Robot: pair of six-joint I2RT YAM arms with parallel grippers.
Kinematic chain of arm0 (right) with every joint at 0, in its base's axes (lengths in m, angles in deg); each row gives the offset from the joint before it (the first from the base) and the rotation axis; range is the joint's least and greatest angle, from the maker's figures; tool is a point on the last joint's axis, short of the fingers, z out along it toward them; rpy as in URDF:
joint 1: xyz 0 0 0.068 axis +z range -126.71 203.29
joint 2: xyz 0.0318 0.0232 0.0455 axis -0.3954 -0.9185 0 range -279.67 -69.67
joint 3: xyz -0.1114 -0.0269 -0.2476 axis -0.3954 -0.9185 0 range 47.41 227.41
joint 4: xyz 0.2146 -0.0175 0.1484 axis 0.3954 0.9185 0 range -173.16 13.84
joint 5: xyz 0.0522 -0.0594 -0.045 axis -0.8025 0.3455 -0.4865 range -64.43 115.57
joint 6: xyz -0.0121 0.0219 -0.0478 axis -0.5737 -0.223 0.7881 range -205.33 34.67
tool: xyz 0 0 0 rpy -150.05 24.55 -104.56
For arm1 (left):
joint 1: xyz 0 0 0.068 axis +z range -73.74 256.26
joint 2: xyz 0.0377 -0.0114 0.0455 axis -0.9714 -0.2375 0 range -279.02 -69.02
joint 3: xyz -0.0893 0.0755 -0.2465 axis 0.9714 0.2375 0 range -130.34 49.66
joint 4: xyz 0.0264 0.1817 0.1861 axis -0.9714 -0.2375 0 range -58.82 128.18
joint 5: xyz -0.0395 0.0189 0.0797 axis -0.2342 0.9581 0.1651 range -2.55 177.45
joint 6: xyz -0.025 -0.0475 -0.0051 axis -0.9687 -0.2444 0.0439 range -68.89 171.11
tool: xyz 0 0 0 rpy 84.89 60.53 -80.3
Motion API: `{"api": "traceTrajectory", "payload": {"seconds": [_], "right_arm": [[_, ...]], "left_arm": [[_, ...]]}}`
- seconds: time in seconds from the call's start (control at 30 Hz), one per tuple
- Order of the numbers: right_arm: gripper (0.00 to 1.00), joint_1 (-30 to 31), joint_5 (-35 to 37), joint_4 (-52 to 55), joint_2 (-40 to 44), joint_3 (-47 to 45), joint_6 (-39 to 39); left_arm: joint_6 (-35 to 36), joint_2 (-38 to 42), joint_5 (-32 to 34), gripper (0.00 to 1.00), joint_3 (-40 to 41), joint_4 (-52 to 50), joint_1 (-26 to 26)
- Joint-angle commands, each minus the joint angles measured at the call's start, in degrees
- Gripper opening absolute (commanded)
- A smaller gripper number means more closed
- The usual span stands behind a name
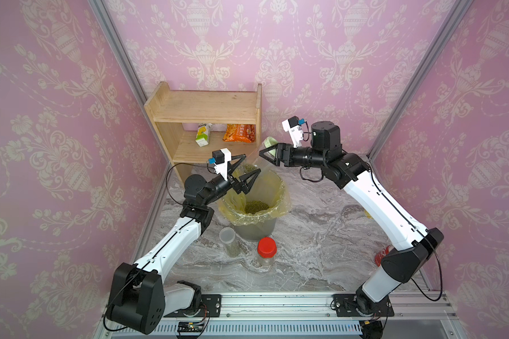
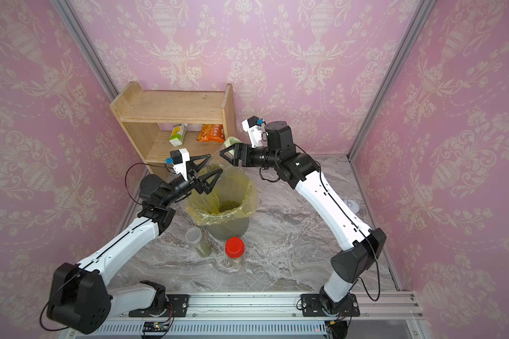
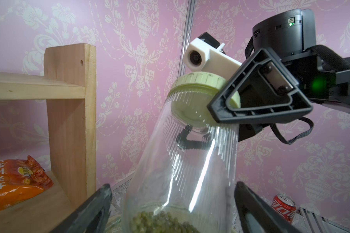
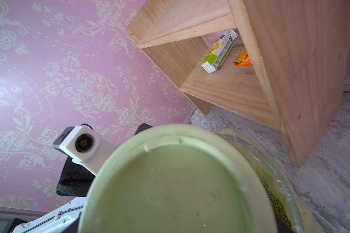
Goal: Empty moldy mung beans from jars
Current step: Pick up the jar from the center of the board.
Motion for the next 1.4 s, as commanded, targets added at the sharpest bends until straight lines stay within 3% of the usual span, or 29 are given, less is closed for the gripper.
{"api": "traceTrajectory", "payload": {"seconds": [0.0, 0.57, 0.9, 1.0, 1.17, 1.3, 1.37], "right_arm": [[0.5, 0.4, -2.1, -4.7, 0.3, 3.8, -1.0], [0.5, 1.5, -4.6, -4.5, -2.5, 5.9, -2.0], [0.5, 1.6, -7.0, -5.9, -2.2, 3.8, -4.4], [0.5, 1.6, -7.3, -6.2, -2.1, 3.5, -4.7], [0.5, 1.6, -8.2, -6.3, -2.4, 3.3, -5.2], [0.5, 1.6, -9.4, -6.6, -2.8, 3.3, -5.6], [0.5, 1.6, -9.9, -6.8, -3.1, 3.4, -5.9]], "left_arm": [[-1.2, -0.9, -2.1, 0.95, -2.3, 0.7, -0.6], [1.2, -4.5, -2.6, 0.94, -4.8, 0.3, -2.2], [1.8, -4.2, -0.9, 0.85, -3.5, 4.0, -2.3], [1.9, -4.2, -0.2, 0.94, -3.1, 4.7, -2.2], [2.5, -4.1, 0.6, 0.98, -2.6, 5.7, -2.3], [3.2, -4.3, 0.8, 0.95, -2.4, 6.7, -2.2], [2.8, -4.9, 0.8, 0.87, -2.1, 8.7, -2.3]]}}
